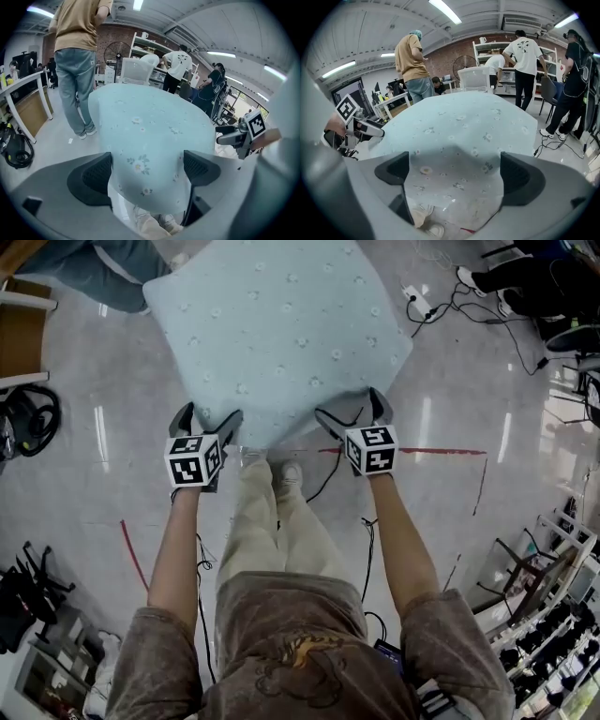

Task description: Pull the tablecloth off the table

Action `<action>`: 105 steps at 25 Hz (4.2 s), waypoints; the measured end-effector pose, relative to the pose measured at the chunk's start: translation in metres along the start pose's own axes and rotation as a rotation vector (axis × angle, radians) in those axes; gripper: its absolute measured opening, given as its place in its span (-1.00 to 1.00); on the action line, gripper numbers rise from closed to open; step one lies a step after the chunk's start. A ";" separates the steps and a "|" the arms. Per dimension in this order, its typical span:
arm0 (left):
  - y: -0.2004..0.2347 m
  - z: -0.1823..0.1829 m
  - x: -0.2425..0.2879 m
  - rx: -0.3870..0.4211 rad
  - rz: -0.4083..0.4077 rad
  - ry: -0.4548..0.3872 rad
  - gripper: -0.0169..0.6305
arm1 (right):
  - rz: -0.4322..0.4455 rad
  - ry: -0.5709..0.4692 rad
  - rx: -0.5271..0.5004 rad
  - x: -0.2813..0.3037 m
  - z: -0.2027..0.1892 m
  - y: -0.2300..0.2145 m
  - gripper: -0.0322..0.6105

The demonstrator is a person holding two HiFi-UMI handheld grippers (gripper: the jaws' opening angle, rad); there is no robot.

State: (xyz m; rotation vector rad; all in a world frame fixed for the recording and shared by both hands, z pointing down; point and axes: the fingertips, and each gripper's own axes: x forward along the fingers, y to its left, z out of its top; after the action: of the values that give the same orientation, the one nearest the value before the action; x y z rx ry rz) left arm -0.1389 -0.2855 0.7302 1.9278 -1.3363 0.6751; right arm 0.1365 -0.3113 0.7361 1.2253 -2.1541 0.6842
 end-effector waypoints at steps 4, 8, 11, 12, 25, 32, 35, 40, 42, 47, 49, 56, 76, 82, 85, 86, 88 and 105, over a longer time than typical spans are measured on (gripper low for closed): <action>-0.002 -0.002 0.003 -0.005 -0.009 -0.002 0.45 | 0.009 -0.008 0.012 0.002 -0.001 -0.001 0.93; -0.002 0.000 0.004 -0.012 -0.024 -0.001 0.44 | 0.028 -0.013 0.028 0.003 -0.001 -0.001 0.92; -0.002 0.000 0.004 -0.015 -0.035 -0.004 0.44 | 0.047 -0.015 0.039 0.004 -0.003 0.002 0.87; -0.002 0.000 0.004 -0.014 -0.037 -0.003 0.44 | 0.045 -0.017 0.030 0.003 -0.003 0.001 0.87; -0.001 -0.002 0.005 -0.019 -0.044 -0.027 0.44 | -0.133 0.041 -0.150 0.008 -0.020 -0.051 0.89; -0.003 -0.001 0.006 -0.019 -0.063 -0.024 0.43 | -0.118 0.047 -0.213 0.017 -0.014 -0.045 0.50; -0.005 0.000 0.005 -0.019 -0.077 -0.016 0.42 | -0.121 0.061 -0.232 0.015 -0.013 -0.047 0.29; -0.009 0.003 0.004 -0.014 -0.094 -0.004 0.25 | -0.145 0.079 -0.261 0.012 -0.012 -0.050 -0.08; -0.012 0.004 0.004 -0.014 -0.101 -0.002 0.14 | -0.155 0.074 -0.266 0.010 -0.011 -0.051 -0.17; -0.011 0.009 -0.004 -0.050 -0.104 0.009 -0.13 | -0.158 0.058 -0.267 -0.002 -0.002 -0.048 -0.37; -0.008 0.011 -0.009 -0.073 -0.106 0.008 -0.24 | -0.154 0.053 -0.273 -0.007 0.002 -0.046 -0.43; -0.008 0.018 -0.018 -0.045 -0.077 0.011 -0.40 | -0.160 0.049 -0.285 -0.022 0.015 -0.040 -0.56; -0.009 0.044 -0.034 0.020 0.047 -0.010 -0.64 | -0.273 0.089 -0.336 -0.042 0.045 -0.022 -0.75; -0.015 0.071 -0.050 0.062 0.062 -0.040 -0.70 | -0.281 0.081 -0.259 -0.054 0.063 -0.017 -0.77; -0.018 0.088 -0.059 0.086 0.061 -0.067 -0.73 | -0.271 0.066 -0.235 -0.059 0.075 -0.015 -0.78; -0.019 0.094 -0.062 0.093 0.060 -0.077 -0.73 | -0.269 0.060 -0.231 -0.062 0.080 -0.015 -0.78; -0.022 0.105 -0.068 0.105 0.059 -0.098 -0.74 | -0.268 0.043 -0.221 -0.067 0.090 -0.012 -0.79; -0.053 0.209 -0.143 0.234 0.034 -0.303 -0.78 | -0.232 -0.205 -0.154 -0.128 0.201 -0.005 -0.83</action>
State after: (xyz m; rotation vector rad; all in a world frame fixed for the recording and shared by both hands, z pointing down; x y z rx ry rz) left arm -0.1304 -0.3514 0.4803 2.2701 -1.5314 0.5932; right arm 0.1506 -0.3720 0.5058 1.4840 -2.1333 0.3007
